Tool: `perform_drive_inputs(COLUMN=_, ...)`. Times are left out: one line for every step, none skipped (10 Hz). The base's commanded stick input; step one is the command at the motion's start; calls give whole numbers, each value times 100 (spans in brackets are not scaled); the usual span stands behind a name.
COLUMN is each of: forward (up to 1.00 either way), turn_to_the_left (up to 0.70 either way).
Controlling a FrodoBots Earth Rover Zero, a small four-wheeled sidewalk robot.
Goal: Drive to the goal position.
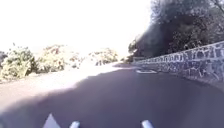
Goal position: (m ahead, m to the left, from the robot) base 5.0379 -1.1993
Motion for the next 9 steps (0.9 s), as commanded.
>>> perform_drive_inputs(forward=70, turn_to_the_left=-35)
perform_drive_inputs(forward=70, turn_to_the_left=-32)
perform_drive_inputs(forward=70, turn_to_the_left=-18)
perform_drive_inputs(forward=70, turn_to_the_left=-3)
perform_drive_inputs(forward=70, turn_to_the_left=0)
perform_drive_inputs(forward=70, turn_to_the_left=0)
perform_drive_inputs(forward=70, turn_to_the_left=0)
perform_drive_inputs(forward=70, turn_to_the_left=0)
perform_drive_inputs(forward=70, turn_to_the_left=0)
